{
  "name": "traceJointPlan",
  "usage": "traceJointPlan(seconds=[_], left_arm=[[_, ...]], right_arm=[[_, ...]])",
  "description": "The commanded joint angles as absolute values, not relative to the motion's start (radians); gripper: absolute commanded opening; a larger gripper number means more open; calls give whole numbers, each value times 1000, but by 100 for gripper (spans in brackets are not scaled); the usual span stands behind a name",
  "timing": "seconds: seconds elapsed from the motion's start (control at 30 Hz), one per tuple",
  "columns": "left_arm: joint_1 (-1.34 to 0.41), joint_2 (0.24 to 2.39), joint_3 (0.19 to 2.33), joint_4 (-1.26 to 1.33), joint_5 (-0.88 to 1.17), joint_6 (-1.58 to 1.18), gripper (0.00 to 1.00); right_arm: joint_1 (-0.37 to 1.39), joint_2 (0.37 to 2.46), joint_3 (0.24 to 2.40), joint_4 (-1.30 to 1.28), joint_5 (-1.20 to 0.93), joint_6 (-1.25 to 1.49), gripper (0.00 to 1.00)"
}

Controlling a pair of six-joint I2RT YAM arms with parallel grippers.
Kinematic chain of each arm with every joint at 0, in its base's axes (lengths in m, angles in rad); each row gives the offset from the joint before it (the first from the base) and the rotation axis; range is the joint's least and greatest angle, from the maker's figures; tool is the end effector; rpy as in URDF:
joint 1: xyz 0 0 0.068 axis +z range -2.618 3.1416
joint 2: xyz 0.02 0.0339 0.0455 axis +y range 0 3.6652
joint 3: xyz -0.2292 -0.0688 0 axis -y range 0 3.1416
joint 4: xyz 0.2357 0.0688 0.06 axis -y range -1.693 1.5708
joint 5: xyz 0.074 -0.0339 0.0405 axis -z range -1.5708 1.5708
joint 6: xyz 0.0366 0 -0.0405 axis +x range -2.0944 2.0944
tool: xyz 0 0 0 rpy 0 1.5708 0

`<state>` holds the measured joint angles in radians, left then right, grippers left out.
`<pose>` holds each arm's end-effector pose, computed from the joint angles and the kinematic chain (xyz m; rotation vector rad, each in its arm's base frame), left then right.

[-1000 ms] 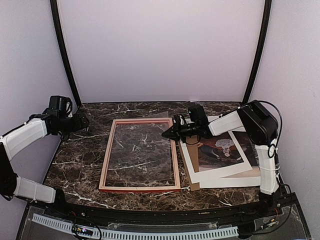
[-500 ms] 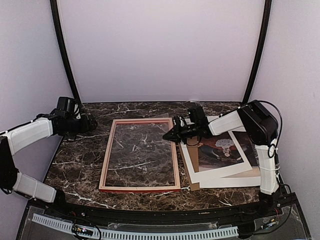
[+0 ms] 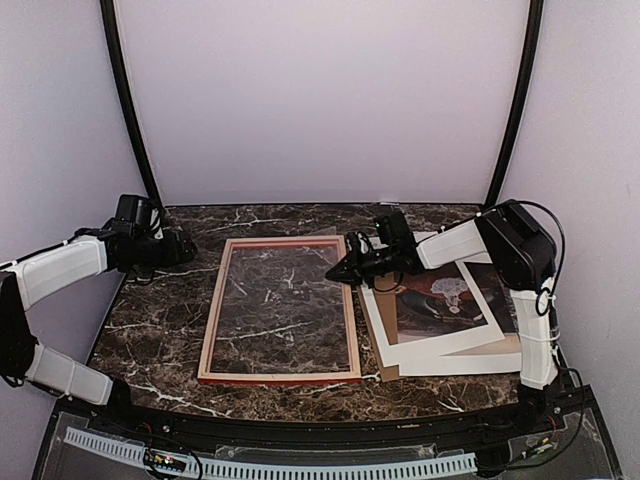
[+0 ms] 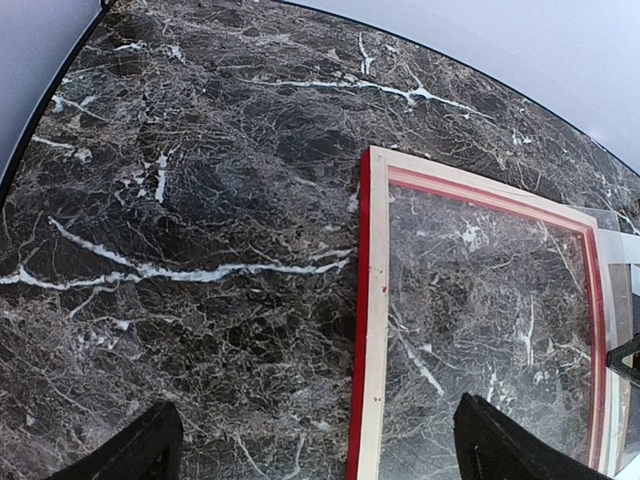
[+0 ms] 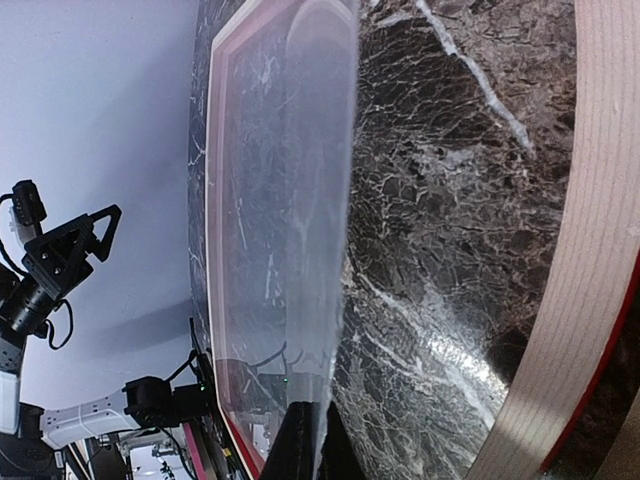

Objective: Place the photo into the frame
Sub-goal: Place the glass panel at the frame body.

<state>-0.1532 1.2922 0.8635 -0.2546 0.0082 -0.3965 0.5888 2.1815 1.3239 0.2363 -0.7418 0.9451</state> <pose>0.2787 -0.0433 0.2206 -0.2713 2.2556 -0.3021 0.3465 0.2611 0.1035 -0.0483 2.5234 1.5757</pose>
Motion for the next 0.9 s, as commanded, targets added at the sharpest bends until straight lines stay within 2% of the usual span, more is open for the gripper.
traceJointPlan(seconds=[0.0, 0.87], left_arm=[[-159, 1292, 845, -238, 12, -399, 97], [-164, 1307, 841, -235, 11, -396, 97]], right_arm=[[585, 2174, 1356, 218, -753, 910, 0], [585, 2189, 1381, 189, -750, 887, 0]])
